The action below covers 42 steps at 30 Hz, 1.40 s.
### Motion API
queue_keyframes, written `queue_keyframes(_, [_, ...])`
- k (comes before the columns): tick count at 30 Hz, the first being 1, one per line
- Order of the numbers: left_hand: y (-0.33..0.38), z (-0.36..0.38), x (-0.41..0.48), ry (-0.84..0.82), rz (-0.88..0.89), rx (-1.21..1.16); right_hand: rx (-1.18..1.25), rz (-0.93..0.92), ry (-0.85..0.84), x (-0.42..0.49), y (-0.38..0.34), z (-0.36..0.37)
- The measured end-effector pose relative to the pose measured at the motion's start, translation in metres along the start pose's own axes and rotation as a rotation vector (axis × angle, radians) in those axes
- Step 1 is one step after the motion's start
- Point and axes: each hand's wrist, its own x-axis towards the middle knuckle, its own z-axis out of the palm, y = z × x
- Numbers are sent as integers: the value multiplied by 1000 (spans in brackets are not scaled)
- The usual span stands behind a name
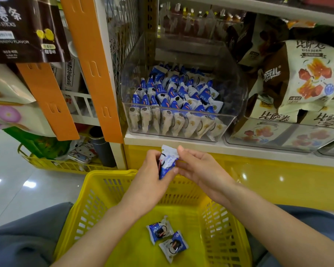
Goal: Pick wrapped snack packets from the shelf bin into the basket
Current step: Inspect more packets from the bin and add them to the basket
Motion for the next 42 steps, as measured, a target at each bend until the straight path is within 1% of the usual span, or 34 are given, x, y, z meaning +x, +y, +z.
queue_keyframes(2, [0,0,5,14,-54,-93,-23,-21,-29,-2,-3,0])
queue_keyframes(5, [4,2,10,48,-158,-256,-252,-83,-10,-2,-1,2])
queue_keyframes(6, [4,2,11,56,-187,-288,-300,-92,-1,-2,1,3])
queue_keyframes(8, [4,3,11,47,-227,-306,-315,-96,17,0,4,6])
queue_keyframes(10, [4,3,11,35,-239,-314,-339,-118,46,2,5,8])
queue_keyframes(14, [8,2,11,36,-219,-353,-610,-298,129,6,11,7])
queue_keyframes(17, [12,-1,11,59,-168,-325,-771,-465,147,3,14,7])
queue_keyframes(19, [14,-2,11,76,-140,-305,-799,-534,154,2,15,8])
queue_keyframes(22, [17,-3,11,99,-105,-270,-755,-556,159,2,14,9])
queue_keyframes(24, [18,-4,12,89,-99,-289,-781,-566,178,2,13,10])
queue_keyframes(27, [18,-3,13,71,-103,-296,-905,-599,214,1,14,12])
queue_keyframes(30, [16,-4,15,113,-111,-220,-1020,-644,203,1,13,13])
queue_keyframes(33, [15,-7,16,142,-140,-165,-1107,-646,181,4,10,14])
queue_keyframes(36, [14,-13,16,156,-92,-20,-1199,-639,154,7,9,15])
queue_keyframes(38, [14,-18,18,169,-39,86,-1153,-620,152,8,9,15])
queue_keyframes(40, [14,-21,21,220,-19,112,-972,-567,177,10,8,17])
queue_keyframes(42, [14,-23,22,285,-25,81,-770,-442,179,11,10,22])
